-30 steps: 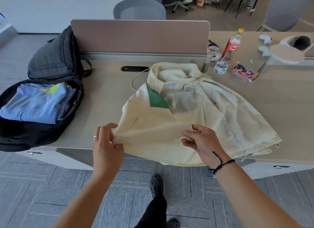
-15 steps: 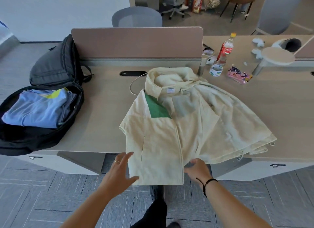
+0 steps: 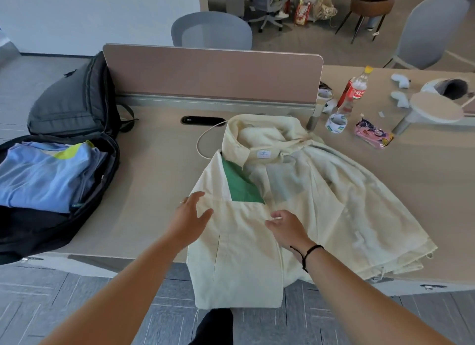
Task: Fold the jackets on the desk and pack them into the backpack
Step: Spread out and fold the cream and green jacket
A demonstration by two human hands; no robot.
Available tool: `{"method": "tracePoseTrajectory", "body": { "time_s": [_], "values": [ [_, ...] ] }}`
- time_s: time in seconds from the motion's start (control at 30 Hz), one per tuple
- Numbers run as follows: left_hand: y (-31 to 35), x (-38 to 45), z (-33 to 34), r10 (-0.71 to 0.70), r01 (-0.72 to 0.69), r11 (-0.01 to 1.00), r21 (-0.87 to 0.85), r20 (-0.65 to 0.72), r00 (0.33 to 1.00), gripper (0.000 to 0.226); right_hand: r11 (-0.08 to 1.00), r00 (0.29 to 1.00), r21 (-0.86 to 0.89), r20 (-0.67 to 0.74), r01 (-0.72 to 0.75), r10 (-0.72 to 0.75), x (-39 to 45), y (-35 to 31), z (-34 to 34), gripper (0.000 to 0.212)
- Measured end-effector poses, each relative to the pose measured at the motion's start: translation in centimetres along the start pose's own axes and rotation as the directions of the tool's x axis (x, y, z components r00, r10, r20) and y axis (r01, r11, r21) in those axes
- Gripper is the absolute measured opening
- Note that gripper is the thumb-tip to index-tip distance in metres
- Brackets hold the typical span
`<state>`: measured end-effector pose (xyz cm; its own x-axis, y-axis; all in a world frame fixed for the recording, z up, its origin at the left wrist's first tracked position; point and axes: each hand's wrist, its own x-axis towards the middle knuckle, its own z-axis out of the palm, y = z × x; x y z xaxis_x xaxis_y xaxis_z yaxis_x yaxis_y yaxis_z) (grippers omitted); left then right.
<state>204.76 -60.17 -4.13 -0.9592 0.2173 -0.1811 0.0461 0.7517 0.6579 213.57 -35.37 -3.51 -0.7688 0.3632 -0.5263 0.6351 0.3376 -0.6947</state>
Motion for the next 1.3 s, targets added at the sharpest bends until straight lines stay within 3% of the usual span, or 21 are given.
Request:
{"method": "tracePoseTrajectory", "body": {
  "time_s": [0.23,0.33,0.5,0.63,0.73,0.83,0.9,0.97,1.07,1.13,1.2,1.23,1.3],
  "values": [
    [-0.4,12.3,-0.2,-0.03,0.03,0.999,-0.04,0.006,1.0,0.044,0.994,0.996,0.081,-0.042,-0.075,0.078,11.9,-6.4,1.1,0.022],
    [-1.2,16.9,0.5,-0.072,0.074,0.995,-0.061,0.031,0.997,0.045,0.986,0.991,0.129,-0.07,-0.102,0.112,16.8,-8.7,2.3,0.025],
    [-2.2,22.4,2.7,-0.054,0.063,0.994,-0.094,0.092,0.994,0.048,0.941,0.983,0.317,-0.094,-0.123,0.16,23.6,-11.1,4.5,0.018],
    [-1.4,24.6,4.8,-0.061,0.077,0.992,-0.102,0.151,0.987,0.052,0.839,0.972,0.501,0.024,-0.213,0.232,26.9,-12.0,6.3,0.012],
    [-1.1,25.3,5.5,-0.059,0.081,0.989,-0.127,0.168,0.984,0.055,0.894,0.98,0.411,0.0,-0.18,0.197,28.0,-12.7,4.8,0.018],
    [-0.9,25.7,5.2,-0.085,0.108,0.976,-0.189,0.125,0.988,0.055,0.916,0.968,0.392,-0.248,0.081,0.02,29.5,-14.4,-0.2,0.036],
    [-0.6,26.2,5.3,-0.111,0.131,0.966,-0.221,0.103,0.989,0.054,0.946,0.932,0.266,-0.351,0.186,-0.085,31.2,-15.1,-3.3,0.037],
    [-0.4,26.8,5.6,-0.124,0.147,0.965,-0.219,0.114,0.986,0.052,0.984,0.942,0.065,-0.307,0.164,-0.137,32.9,-14.5,-4.4,0.028],
    [-0.1,27.0,6.3,-0.183,0.23,0.936,-0.268,0.19,0.965,0.055,0.99,0.983,-0.13,-0.169,0.049,-0.07,33.3,-12.4,-3.4,0.007],
    [-0.2,26.6,6.7,-0.198,0.246,0.937,-0.249,0.2,0.96,0.058,0.973,0.964,-0.216,-0.23,0.082,-0.133,31.9,-10.9,-1.8,0.043],
    [-0.5,25.9,7.2,-0.204,0.236,0.953,-0.192,0.172,0.964,0.058,0.884,0.884,-0.388,-0.272,0.262,-0.381,29.1,-9.5,0.2,0.056],
    [-0.5,25.7,7.4,-0.211,0.236,0.958,-0.165,0.159,0.965,0.058,0.814,0.853,-0.469,-0.209,0.342,-0.479,27.5,-8.9,1.4,0.058],
    [-0.1,25.2,7.5,-0.229,0.253,0.955,-0.153,0.157,0.961,0.059,0.711,0.846,-0.537,0.008,0.454,-0.533,25.2,-7.4,3.6,0.065]
  ]
}}
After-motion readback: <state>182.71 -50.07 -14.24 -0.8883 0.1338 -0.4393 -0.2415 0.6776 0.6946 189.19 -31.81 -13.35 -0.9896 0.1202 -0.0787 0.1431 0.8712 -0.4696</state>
